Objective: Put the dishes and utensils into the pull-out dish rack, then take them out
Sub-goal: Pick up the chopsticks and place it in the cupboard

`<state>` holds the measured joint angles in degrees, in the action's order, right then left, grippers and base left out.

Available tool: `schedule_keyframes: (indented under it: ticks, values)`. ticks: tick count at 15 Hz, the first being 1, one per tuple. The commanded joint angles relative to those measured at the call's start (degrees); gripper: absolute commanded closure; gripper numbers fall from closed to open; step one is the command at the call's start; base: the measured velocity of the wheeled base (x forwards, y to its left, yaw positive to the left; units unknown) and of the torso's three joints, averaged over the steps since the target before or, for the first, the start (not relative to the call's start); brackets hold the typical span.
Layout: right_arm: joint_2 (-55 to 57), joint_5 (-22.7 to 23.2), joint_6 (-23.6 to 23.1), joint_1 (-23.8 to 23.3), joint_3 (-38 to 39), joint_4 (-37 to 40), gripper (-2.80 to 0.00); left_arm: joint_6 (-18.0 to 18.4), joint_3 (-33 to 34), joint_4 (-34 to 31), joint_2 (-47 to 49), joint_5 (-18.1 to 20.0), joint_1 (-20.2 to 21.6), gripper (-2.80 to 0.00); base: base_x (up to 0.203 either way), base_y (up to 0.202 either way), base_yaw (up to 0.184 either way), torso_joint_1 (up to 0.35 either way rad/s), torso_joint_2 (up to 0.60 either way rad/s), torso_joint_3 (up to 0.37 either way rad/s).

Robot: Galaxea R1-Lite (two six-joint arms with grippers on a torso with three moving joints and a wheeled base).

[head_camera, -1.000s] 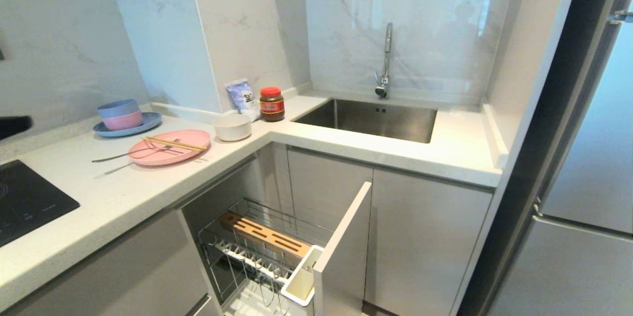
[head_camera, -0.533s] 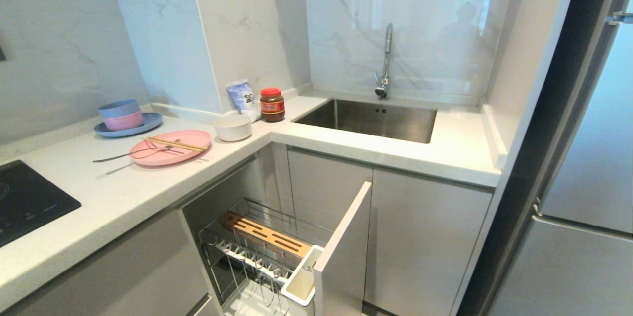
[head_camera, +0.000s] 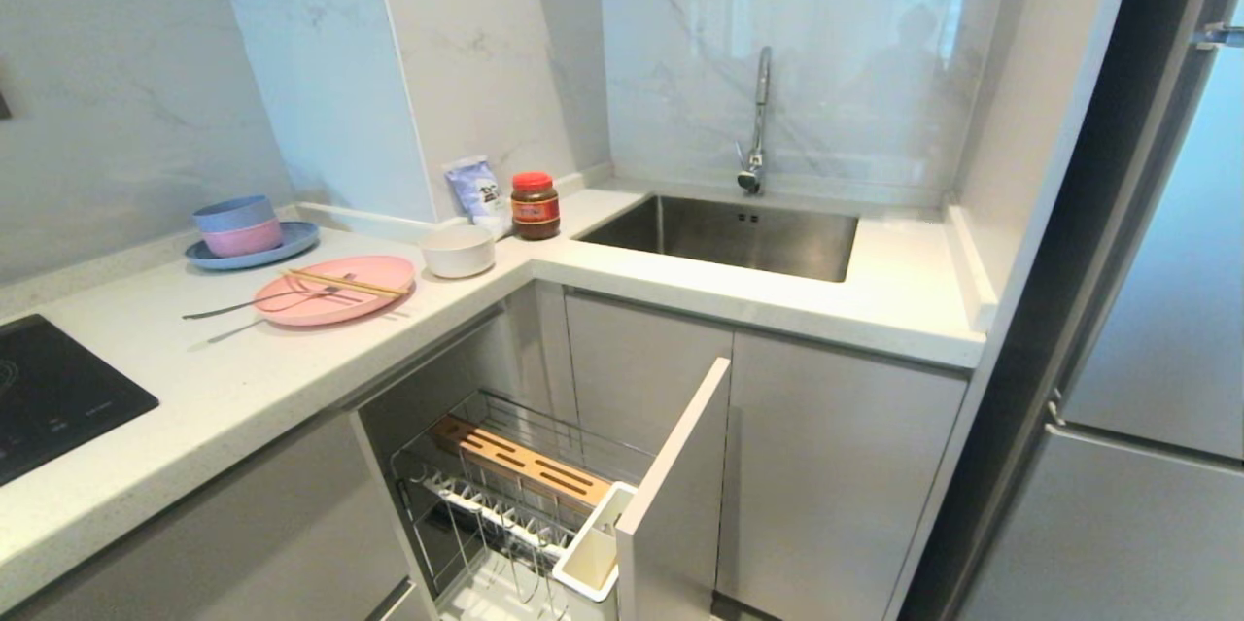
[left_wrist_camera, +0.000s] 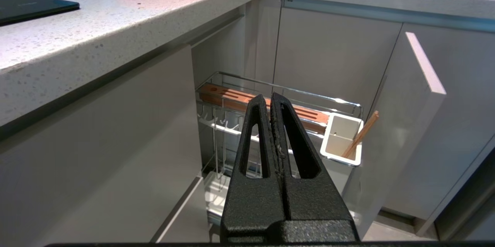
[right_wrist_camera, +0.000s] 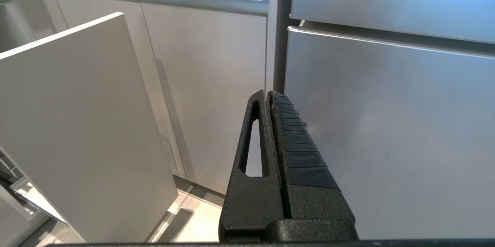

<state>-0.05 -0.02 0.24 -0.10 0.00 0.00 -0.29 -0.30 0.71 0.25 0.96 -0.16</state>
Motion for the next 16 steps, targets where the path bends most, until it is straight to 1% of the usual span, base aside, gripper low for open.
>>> schedule_keyframes:
  ticks: [1,2,3,9,16]
  values:
    - [-0.21,0.00,0.02,0.01,0.09,0.00,0.00,-0.49,0.74,-0.07,-0.16,-0.05,-0.02,0.00,0.000,0.000,0.000,0.000,0.00,0.000]
    - [-0.21,-0.02,0.02,0.01,0.09,0.00,0.00,-2.53,0.74,-0.01,-0.16,-0.41,-0.02,0.00,0.000,0.000,0.000,0.000,0.00,0.000]
    - [-0.21,-0.05,0.02,0.01,0.09,0.00,0.00,-3.82,0.74,0.05,-0.16,-1.04,-0.02,0.00,0.000,0.000,0.000,0.000,0.00,0.000]
    - [-0.21,-0.04,0.02,0.01,0.09,0.00,0.00,-3.93,0.74,0.08,-0.16,-1.32,-0.02,0.00,0.000,0.000,0.000,0.000,0.00,0.000]
    - [-0.21,-0.05,0.02,0.01,0.09,0.00,0.00,-3.75,0.74,-0.01,-0.16,-1.31,-0.02,0.00,0.000,0.000,0.000,0.002,0.00,-0.171]
